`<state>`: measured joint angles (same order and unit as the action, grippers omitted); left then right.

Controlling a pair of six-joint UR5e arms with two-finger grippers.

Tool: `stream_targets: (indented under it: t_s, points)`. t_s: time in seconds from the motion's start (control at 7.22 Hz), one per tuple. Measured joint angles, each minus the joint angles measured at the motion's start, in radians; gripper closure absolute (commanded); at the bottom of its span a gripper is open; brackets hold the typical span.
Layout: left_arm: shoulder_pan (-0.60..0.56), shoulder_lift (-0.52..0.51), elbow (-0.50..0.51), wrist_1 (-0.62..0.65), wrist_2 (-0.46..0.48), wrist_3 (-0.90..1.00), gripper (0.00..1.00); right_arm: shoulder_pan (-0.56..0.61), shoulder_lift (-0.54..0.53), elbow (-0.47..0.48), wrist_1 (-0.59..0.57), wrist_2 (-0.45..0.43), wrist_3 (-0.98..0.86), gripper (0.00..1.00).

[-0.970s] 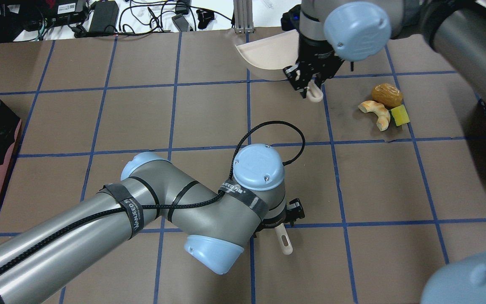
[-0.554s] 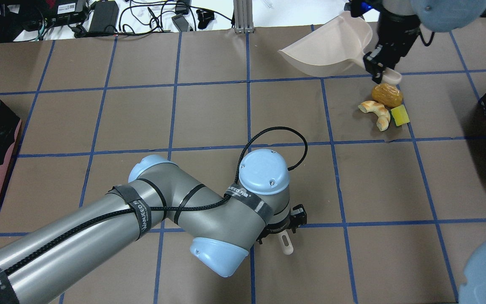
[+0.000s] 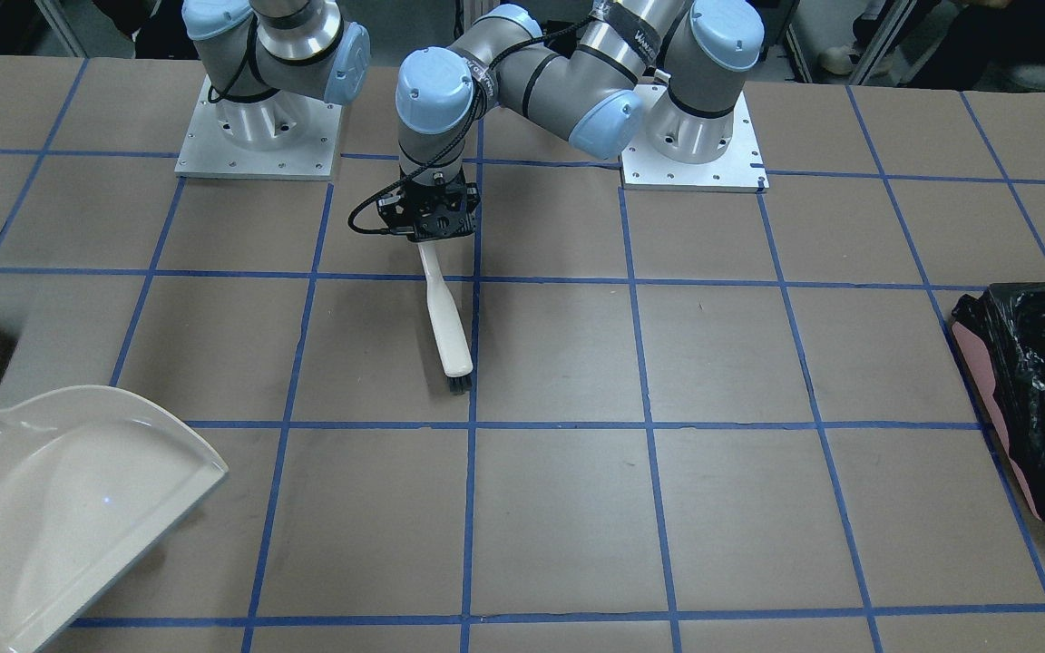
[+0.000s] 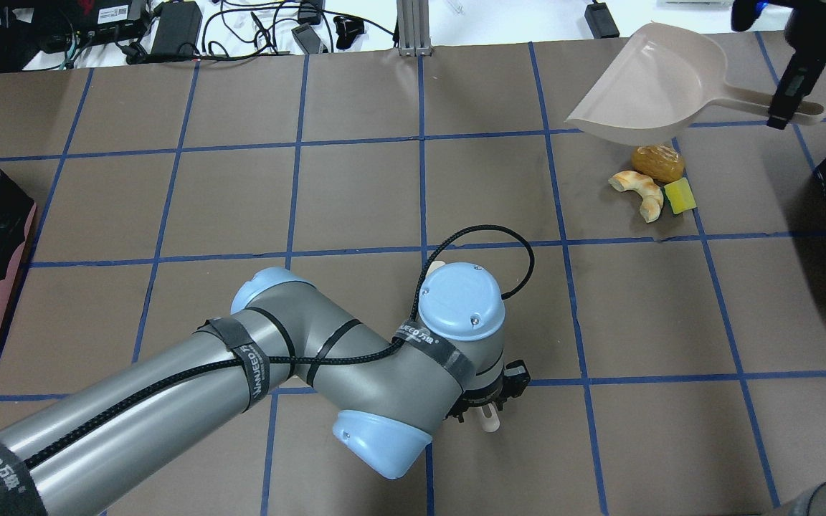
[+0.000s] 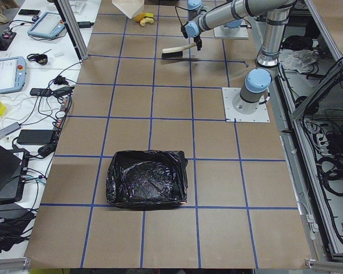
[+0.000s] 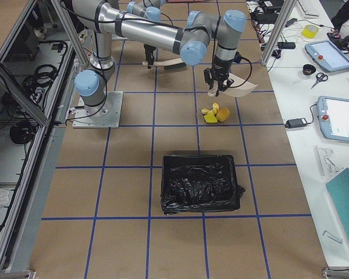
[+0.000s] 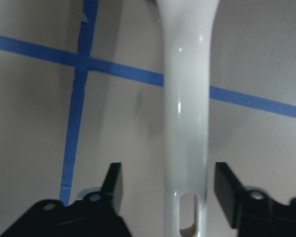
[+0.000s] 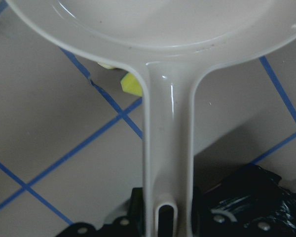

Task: Sweep and dump trash in nearest bin
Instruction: 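Lift the dustpan with the right gripper and set it beside the trash pile, then carry the brush with the left gripper toward the trash pile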

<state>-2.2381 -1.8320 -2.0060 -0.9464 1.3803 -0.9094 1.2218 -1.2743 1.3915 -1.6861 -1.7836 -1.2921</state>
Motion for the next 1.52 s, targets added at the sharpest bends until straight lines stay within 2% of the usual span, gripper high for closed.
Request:
stream_targets:
  t_s: [0.28,0.69,0.97,1.52]
  points:
    - [0.0,0.0,0.021,-0.005,0.005,-0.001,1.0,-0.109,0.029,0.004,-0.08,-0.017,-0.251,1.0]
    - [0.009,0.006,0.051,-0.01,0.064,0.006,1.0,-0.218,0.116,0.01,-0.315,-0.091,-0.533,1.0]
    - [0.046,-0.001,0.146,-0.013,0.122,0.026,1.0,-0.231,0.162,0.021,-0.423,-0.136,-0.573,1.0]
    - [0.076,-0.128,0.39,-0.035,0.096,-0.028,1.0,-0.232,0.182,0.126,-0.548,-0.139,-0.724,1.0]
